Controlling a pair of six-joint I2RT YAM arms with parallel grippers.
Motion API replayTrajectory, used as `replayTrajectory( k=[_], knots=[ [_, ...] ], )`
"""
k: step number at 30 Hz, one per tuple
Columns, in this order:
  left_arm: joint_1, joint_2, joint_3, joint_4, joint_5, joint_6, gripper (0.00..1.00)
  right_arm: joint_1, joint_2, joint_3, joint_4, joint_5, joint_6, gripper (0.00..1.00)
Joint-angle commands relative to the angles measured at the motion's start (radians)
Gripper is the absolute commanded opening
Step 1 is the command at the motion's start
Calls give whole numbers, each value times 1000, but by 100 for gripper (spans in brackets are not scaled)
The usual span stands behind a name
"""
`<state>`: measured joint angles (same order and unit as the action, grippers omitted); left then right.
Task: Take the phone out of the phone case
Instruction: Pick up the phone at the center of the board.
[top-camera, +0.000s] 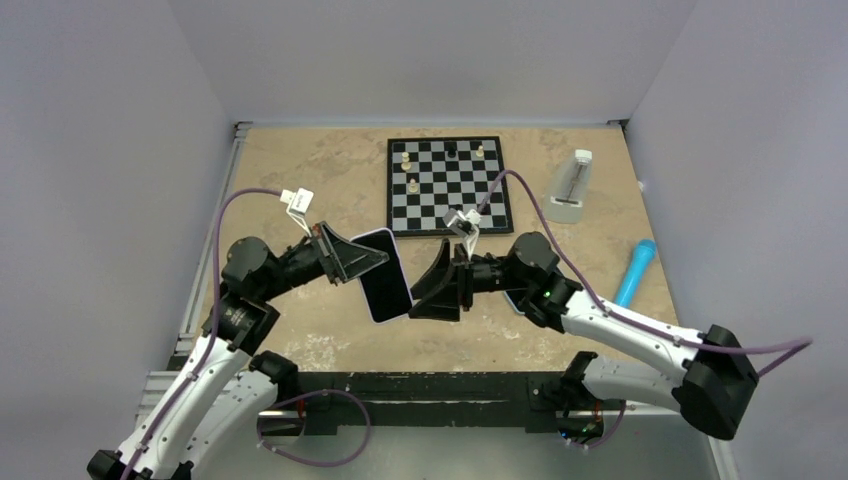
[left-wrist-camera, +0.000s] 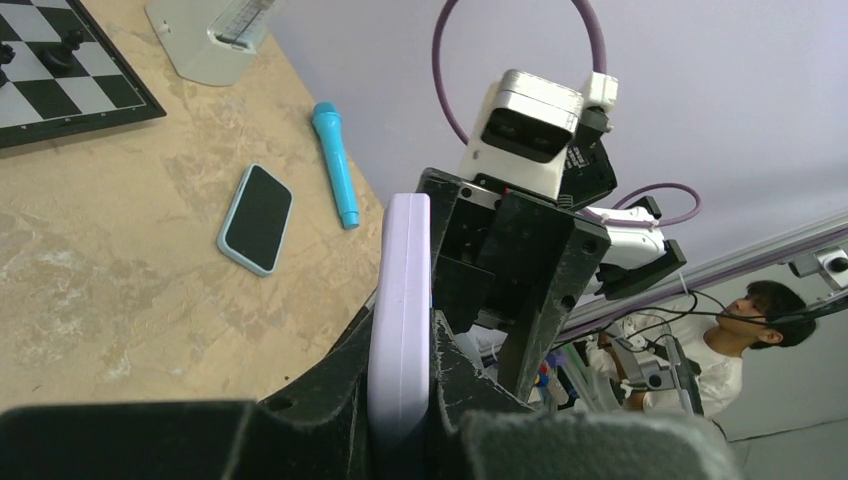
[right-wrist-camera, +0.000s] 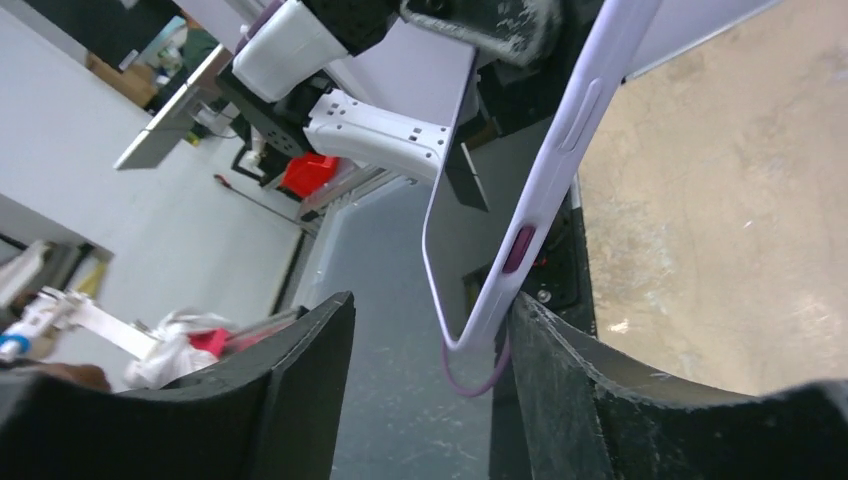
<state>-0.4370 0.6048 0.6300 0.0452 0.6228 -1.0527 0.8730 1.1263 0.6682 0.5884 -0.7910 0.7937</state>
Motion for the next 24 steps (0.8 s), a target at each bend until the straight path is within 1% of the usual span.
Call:
replayTrajectory(
  k=[1, 2, 5, 9, 10, 12, 15, 17, 20, 21, 23, 24],
  knots=[
    [15, 16, 92, -35, 75, 42, 0, -23, -99, -46, -16, -115, -163, 62],
    [17, 13, 96, -28, 84, 34, 0, -23, -102, -43, -19, -127, -166, 61],
    [18, 41, 86, 41, 106, -9, 0, -23, -94, -46, 46, -172, -140, 58],
    [18, 64, 89, 93, 130, -52, 0, -23, -46, -18, 48, -189, -129, 51],
    [18, 64, 92, 98, 134, -53, 0, -23, -36, -16, 60, -193, -120, 51],
    [18, 64, 92, 98, 132, -54, 0, -23, -19, -23, 118, -204, -89, 50],
    [18, 68, 84, 119, 132, -71, 0, -21, 16, -30, 215, -230, -31, 47],
    [18, 74, 76, 144, 138, -84, 0, -20, 34, -28, 246, -240, -14, 40],
    [18, 77, 72, 147, 138, -93, 0, -14, 65, -22, 289, -251, 14, 22],
    [18, 76, 71, 147, 136, -98, 0, -10, 76, -17, 304, -259, 22, 19],
    [18, 78, 74, 138, 134, -102, 0, -6, 93, -19, 337, -261, 42, 17],
    [18, 78, 74, 137, 135, -107, 0, -3, 100, -21, 355, -261, 49, 14]
  ],
)
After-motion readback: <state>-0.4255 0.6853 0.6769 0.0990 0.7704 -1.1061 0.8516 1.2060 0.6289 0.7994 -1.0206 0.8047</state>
